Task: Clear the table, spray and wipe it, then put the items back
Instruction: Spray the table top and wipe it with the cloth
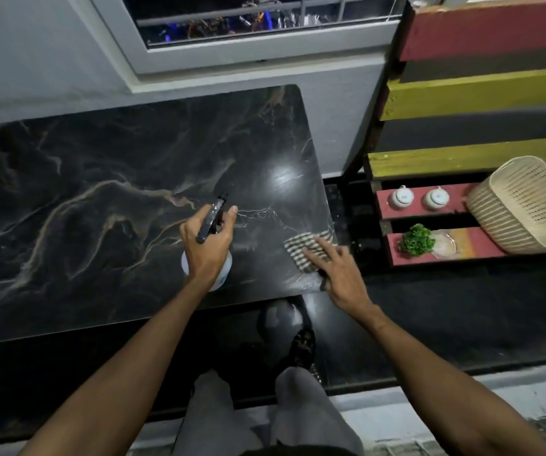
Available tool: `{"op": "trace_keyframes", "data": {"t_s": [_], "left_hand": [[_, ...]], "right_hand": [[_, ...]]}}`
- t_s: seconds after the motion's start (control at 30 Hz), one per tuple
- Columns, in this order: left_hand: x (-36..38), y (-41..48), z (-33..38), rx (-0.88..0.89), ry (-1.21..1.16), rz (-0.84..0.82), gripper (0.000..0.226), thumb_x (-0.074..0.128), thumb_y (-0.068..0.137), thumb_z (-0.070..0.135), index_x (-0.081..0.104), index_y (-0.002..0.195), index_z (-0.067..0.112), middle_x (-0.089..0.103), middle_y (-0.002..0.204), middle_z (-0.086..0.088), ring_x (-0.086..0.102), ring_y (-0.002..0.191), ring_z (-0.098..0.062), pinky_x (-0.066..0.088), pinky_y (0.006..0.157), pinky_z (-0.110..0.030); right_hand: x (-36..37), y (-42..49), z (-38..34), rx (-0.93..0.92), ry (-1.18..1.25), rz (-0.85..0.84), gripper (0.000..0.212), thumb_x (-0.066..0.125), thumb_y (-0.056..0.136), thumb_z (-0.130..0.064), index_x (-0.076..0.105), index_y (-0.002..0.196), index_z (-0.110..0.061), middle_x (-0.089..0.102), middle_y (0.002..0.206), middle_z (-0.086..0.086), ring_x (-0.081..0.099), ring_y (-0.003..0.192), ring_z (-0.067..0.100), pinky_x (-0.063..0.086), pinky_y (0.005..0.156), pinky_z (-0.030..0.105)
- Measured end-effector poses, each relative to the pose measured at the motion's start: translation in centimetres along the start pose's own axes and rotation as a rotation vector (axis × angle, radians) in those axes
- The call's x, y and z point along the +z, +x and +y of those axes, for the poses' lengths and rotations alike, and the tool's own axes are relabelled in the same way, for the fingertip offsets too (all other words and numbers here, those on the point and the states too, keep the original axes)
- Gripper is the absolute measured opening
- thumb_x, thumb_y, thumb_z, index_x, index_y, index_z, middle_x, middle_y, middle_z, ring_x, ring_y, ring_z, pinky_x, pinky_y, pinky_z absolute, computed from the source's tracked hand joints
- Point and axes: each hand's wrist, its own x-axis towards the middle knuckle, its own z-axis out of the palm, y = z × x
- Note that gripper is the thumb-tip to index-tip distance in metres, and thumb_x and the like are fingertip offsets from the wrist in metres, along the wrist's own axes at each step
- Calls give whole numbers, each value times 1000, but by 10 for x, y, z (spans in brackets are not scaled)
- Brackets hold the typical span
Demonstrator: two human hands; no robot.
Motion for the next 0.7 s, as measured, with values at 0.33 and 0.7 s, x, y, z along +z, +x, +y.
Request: {"op": "trace_keyframes", "data": {"t_s": [0.33, 0.7], "left_hand": [[-3, 32, -3, 35, -29, 15, 34, 74, 94, 19, 55, 66, 14, 51, 58, 7, 49, 52, -2, 38, 55, -14], [-101, 51, -76, 21, -31, 85, 36, 73, 94, 17, 54, 65, 12, 51, 56, -1, 48, 52, -11, 34, 51, -16]], "right_hand": [[47, -5, -102, 478, 172, 137, 75, 55, 76, -1, 47, 146, -27, 26, 161, 10, 39, 116, 33, 49, 91, 46], [104, 29, -281, 13, 147, -223, 88, 51, 68, -6, 35, 152, -26, 16, 165, 12, 42, 113, 36, 46, 91, 46]]}}
